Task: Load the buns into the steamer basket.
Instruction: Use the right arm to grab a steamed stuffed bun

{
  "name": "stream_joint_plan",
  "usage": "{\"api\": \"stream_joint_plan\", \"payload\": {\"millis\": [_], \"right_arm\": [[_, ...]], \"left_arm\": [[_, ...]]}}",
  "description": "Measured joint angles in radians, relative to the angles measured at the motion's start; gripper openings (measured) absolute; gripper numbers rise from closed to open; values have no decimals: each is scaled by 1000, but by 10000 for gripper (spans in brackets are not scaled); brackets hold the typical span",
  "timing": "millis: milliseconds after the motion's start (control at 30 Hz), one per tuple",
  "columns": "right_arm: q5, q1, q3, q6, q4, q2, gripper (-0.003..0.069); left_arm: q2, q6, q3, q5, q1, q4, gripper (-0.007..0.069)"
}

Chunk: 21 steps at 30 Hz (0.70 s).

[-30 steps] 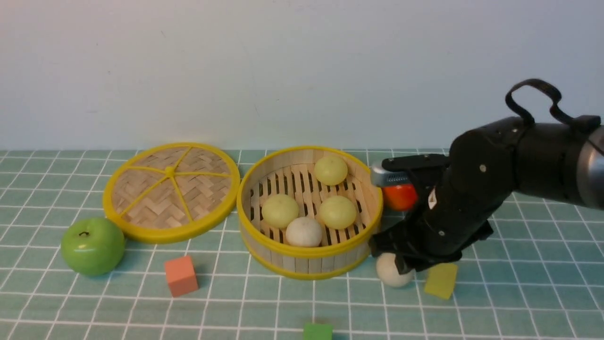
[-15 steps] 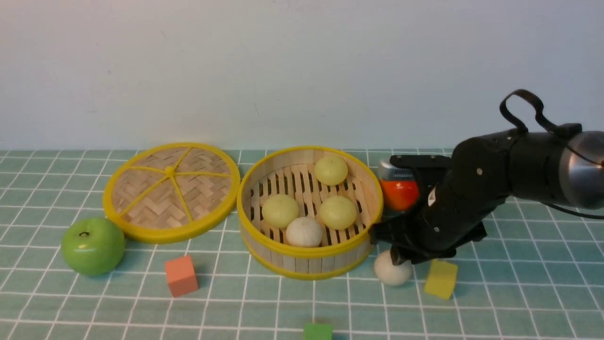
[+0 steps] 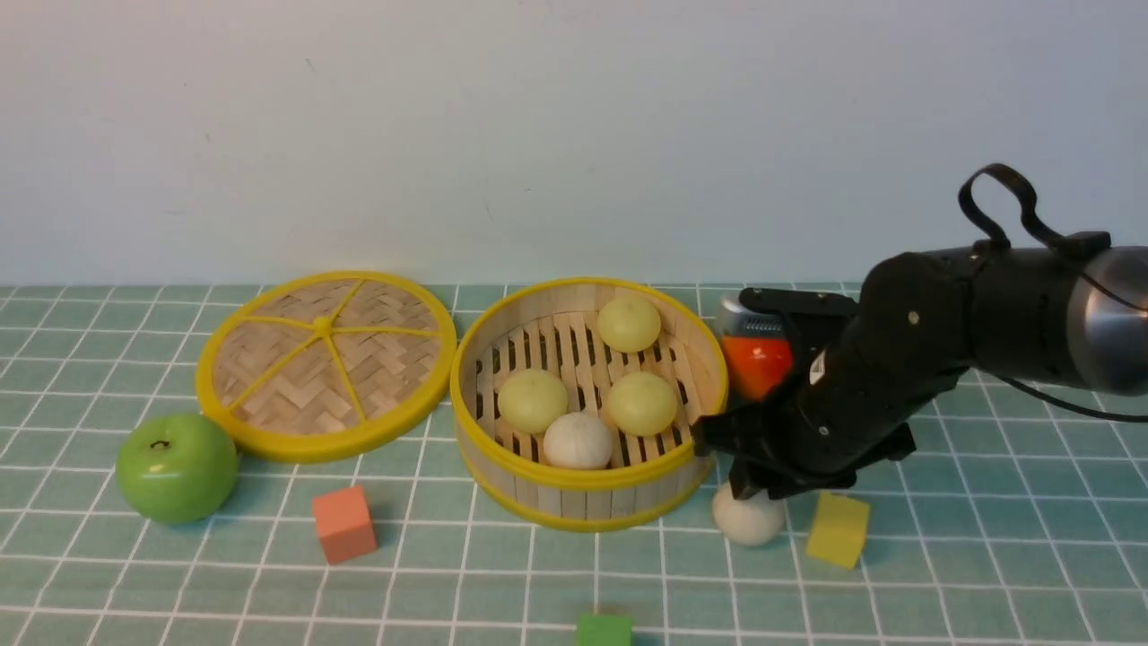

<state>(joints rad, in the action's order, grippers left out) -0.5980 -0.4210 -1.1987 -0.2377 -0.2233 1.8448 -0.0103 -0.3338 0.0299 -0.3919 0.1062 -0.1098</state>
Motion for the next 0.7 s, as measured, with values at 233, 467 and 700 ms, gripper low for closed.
{"api": "stream_joint_plan", "payload": {"millis": [233, 467, 700], "right_arm": [[0, 0, -3, 4, 0, 10, 245], [3, 0, -4, 8, 0, 43, 150], [-108, 0, -87, 8, 0, 40, 8]], "left_arm": [[0, 0, 0, 0, 0, 0, 140], [0, 0, 0, 0, 0, 0, 147], [0, 0, 0, 0, 0, 0, 147]]}}
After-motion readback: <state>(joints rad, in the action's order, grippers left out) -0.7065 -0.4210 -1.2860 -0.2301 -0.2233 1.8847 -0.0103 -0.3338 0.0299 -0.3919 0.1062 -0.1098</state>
